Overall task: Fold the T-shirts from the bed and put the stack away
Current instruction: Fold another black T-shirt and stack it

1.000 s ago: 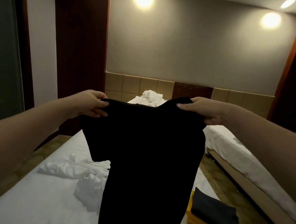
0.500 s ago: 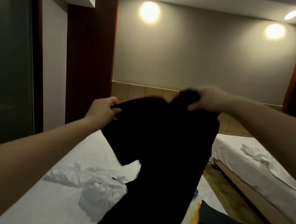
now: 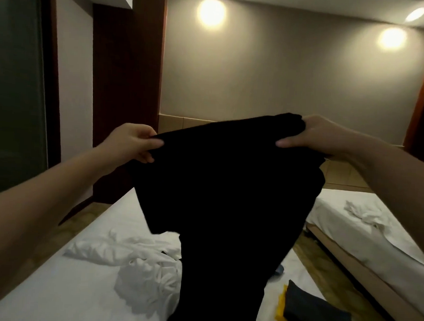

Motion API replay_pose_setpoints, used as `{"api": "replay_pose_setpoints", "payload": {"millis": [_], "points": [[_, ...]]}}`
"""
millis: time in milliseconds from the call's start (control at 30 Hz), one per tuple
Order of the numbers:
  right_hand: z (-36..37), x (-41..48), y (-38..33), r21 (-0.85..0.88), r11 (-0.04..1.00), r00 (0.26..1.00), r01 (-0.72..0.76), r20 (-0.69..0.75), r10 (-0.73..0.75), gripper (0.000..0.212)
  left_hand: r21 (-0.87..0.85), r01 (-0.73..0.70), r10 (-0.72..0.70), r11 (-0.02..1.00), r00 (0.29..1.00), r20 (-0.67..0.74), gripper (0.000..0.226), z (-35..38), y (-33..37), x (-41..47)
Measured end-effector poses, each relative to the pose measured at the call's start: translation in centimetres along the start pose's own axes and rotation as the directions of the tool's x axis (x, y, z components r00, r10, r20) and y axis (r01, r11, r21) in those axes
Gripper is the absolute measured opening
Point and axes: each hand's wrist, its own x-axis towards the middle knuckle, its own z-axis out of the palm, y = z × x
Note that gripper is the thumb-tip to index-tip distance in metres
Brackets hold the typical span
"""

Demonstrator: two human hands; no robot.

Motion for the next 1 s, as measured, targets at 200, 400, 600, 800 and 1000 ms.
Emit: {"api": "replay_pose_setpoints", "payload": {"millis": [200,400,600,800,1000], "points": [[0.3,0.4,0.7,0.222,0.975,0.999,0.026,0.040,-0.036,0.014,-0.177,0.000,-0.002,0.984,1.000,-0.011,0.018,0.6,-0.7,-0.2],[4.5,5.2,8.0,0.189,0.966,0.984,-0.180,0.056,0.172,0.018,-0.210,0.199,-0.201,0.957,0.979,0.011,0.016,4.5,-8.1,3.8],[5.9,13.4,10.6,0.222,0.964,0.946,-0.143,-0.256,0.199,0.030,-0.161,0.164,-0.185,0.973,0.975,-0.126,0.015,8.1,-11.3,13.2],[-0.5,18.9,6.1,0.060,0.998,0.824,0.022,-0.566,0.016,0.046,-0.086,-0.160,0.135,0.983,0.959,-0.248,0.021,6.2,-5.1,22.4],[-1.1,15.0,5.2,-0.055,0.998,0.837,0.031,-0.545,-0.056,0.041,-0.047,-0.181,0.166,0.982,0.960,-0.224,0.018,5.1,-3.7,19.2]]}}
